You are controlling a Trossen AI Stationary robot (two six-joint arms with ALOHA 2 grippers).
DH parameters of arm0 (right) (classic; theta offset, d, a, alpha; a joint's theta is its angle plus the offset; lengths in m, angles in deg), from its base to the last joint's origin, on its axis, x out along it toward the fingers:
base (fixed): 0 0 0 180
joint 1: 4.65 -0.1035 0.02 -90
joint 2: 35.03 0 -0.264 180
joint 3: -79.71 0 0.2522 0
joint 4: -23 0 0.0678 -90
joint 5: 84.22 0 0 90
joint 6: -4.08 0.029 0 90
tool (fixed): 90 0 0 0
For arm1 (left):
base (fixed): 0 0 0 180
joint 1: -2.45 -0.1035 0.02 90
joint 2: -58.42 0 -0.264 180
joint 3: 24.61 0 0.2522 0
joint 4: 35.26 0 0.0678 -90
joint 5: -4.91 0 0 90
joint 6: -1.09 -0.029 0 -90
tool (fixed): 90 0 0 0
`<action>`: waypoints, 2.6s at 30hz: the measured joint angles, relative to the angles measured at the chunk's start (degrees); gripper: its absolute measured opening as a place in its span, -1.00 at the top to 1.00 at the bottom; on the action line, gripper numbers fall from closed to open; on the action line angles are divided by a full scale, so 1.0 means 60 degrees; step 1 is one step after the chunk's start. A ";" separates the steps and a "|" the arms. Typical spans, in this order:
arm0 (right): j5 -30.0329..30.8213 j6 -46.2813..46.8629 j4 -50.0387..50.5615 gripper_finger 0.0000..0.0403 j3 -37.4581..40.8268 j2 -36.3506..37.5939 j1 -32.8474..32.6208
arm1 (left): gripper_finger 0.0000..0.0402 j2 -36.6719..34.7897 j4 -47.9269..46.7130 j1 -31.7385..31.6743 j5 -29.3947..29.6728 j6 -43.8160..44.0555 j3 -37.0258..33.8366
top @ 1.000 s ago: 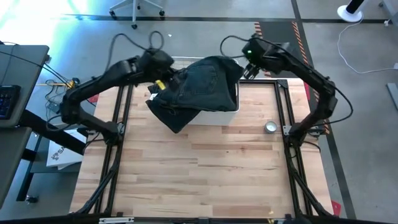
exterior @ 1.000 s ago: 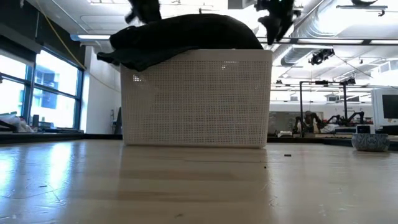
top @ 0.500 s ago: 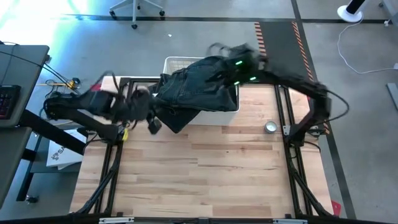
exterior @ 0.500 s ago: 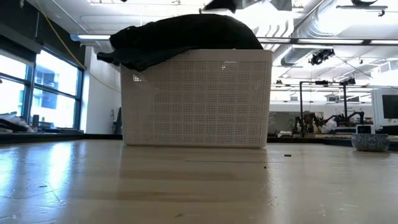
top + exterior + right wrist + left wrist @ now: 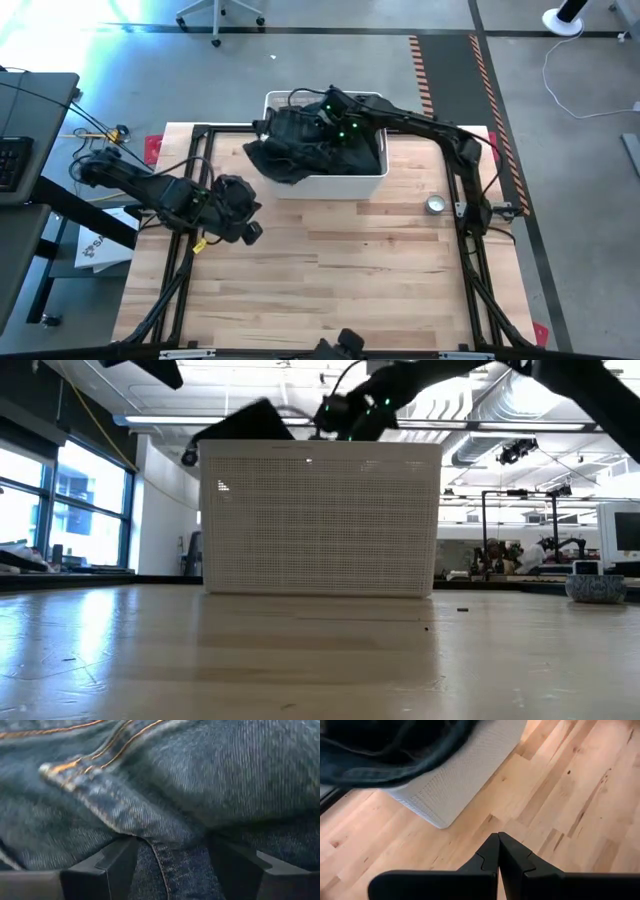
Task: Sort clothes
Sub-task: Put the dark blue pants into the white laundry bin
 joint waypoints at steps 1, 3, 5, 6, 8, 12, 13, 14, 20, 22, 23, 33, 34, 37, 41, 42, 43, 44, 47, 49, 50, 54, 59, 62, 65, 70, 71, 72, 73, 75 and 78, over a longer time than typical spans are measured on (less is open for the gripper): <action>-0.0075 -0.0009 0.0108 -0.18 -0.0012 -0.0164 0.0010 | 1.00 0.0076 0.0001 0.0015 0.0029 0.0023 0.0000; -0.0345 -0.0052 0.0229 -0.18 -0.0016 -0.0482 -0.0004 | 1.00 0.0228 0.0022 0.0011 0.0080 0.0012 0.0000; -0.0617 -0.0052 0.0252 -0.18 -0.0034 -0.0608 -0.0045 | 1.00 0.0381 0.0029 -0.0007 0.0207 -0.0053 0.0000; -0.0635 -0.0053 0.0305 -0.18 -0.0107 -0.0629 -0.0074 | 1.00 0.0438 0.0029 -0.0007 0.0295 -0.0061 0.0000; -0.0492 -0.0051 0.0561 -0.18 -0.0411 -0.0566 -0.0139 | 1.00 0.0523 0.0023 -0.0019 0.0555 -0.0055 0.0000; 0.0644 -0.0404 0.1212 -0.18 -0.1363 -0.0034 -0.0459 | 1.00 0.0516 0.0014 -0.0373 0.0958 0.0036 0.0000; 0.0930 -0.0602 0.1181 -0.18 -0.1532 0.0236 -0.0555 | 1.00 0.0491 0.0024 -0.0558 0.0957 0.0040 0.0000; 0.1052 -0.0889 0.1032 -0.18 -0.1596 0.0536 -0.0646 | 1.00 0.0477 0.0039 -0.0770 0.0964 0.0009 0.0000; 0.1900 -0.1304 0.0127 -0.18 -0.0890 0.2079 -0.0994 | 1.00 0.0452 0.0666 -0.2597 0.0806 -0.1477 0.0000; 0.2834 -0.1151 0.0155 -0.18 -0.0506 0.2499 -0.0928 | 1.00 0.0452 0.1119 -0.3315 0.0764 -0.2225 0.0000; 0.3218 -0.1016 0.0166 -0.18 -0.0281 0.2658 -0.0825 | 1.00 0.0452 0.1426 -0.3679 0.0705 -0.2613 0.0000; 0.2820 0.0070 -0.1410 -0.18 0.3020 0.2477 0.0154 | 1.00 0.1595 0.4120 -0.7173 -0.2956 -0.5692 0.0007; 0.2725 0.0112 -0.1639 -0.18 0.3348 0.2420 0.0208 | 1.00 0.1822 0.4102 -0.7351 -0.3043 -0.5792 0.0007; 0.2649 0.0220 -0.2027 -0.18 0.4073 0.2299 0.0274 | 1.00 0.2492 0.4132 -0.7824 -0.3211 -0.5995 0.0007; 0.2446 0.0244 -0.2105 -0.18 0.4646 0.2187 0.0280 | 1.00 0.3319 0.4507 -0.8289 -0.3877 -0.6223 0.0007; 0.2429 0.0256 -0.2091 -0.18 0.4738 0.2174 0.0276 | 1.00 0.3484 0.4600 -0.8355 -0.3860 -0.6281 0.0020; 0.2376 0.0270 -0.2073 -0.18 0.4799 0.2174 0.0271 | 1.00 0.3598 0.4664 -0.8395 -0.3809 -0.6292 0.0046; 0.2292 0.0255 -0.1999 -0.18 0.4807 0.2171 0.0259 | 1.00 0.3708 0.4698 -0.8448 -0.3826 -0.6297 0.0055; 0.2471 -0.0126 -0.1598 -0.18 0.4582 0.2263 0.0116 | 1.00 0.3899 0.4723 -0.8560 -0.3616 -0.6566 0.0062; 0.3070 -0.0380 -0.1230 -0.18 0.4351 0.2533 -0.0093 | 1.00 0.3894 0.4819 -0.8611 -0.3557 -0.6797 0.0044; 0.3301 -0.0499 -0.1080 -0.18 0.4212 0.2714 -0.0196 | 1.00 0.3894 0.4892 -0.8649 -0.3567 -0.6919 0.0037; 0.3427 -0.0559 -0.1509 -0.18 0.3620 0.3665 -0.0501 | 1.00 0.3894 0.5503 -0.8967 -0.3743 -0.7165 0.0020; 0.3356 -0.0449 -0.2597 -0.18 0.3794 0.4299 -0.0657 | 1.00 0.3539 0.5473 -0.8994 -0.3958 -0.7212 0.0167; 0.3036 -0.0212 -0.3566 -0.18 0.4134 0.4133 -0.0550 | 1.00 0.2657 0.5749 -0.8814 -0.3876 -0.7233 0.0624; 0.2547 0.0061 -0.4403 -0.18 0.4458 0.3459 -0.0375 | 1.00 0.1667 0.6340 -0.8620 -0.4083 -0.7223 0.0855; 0.2633 0.0207 -0.4686 -0.18 0.4461 0.2142 -0.0147 | 1.00 0.0406 0.6400 -0.8228 -0.4397 -0.6955 0.0884; 0.2644 0.0238 -0.4604 -0.18 0.4435 0.1920 -0.0102 | 1.00 0.0219 0.6190 -0.8154 -0.4378 -0.6918 0.0897; 0.2641 0.0292 -0.4459 -0.18 0.4418 0.1710 -0.0044 | 1.00 0.0107 0.5884 -0.8084 -0.4289 -0.6910 0.0903; 0.2630 0.0321 -0.4313 -0.18 0.4417 0.1549 0.0011 | 1.00 0.0020 0.5525 -0.8006 -0.4121 -0.6909 0.0903; 0.2558 0.0403 -0.4022 -0.18 0.4402 0.1334 0.0097 | 1.00 0.0029 0.4809 -0.7846 -0.3607 -0.6885 0.0883; 0.2149 0.0479 -0.3804 -0.18 0.4391 0.1297 0.0222 | 1.00 0.0185 0.4012 -0.7630 -0.2701 -0.6785 0.0868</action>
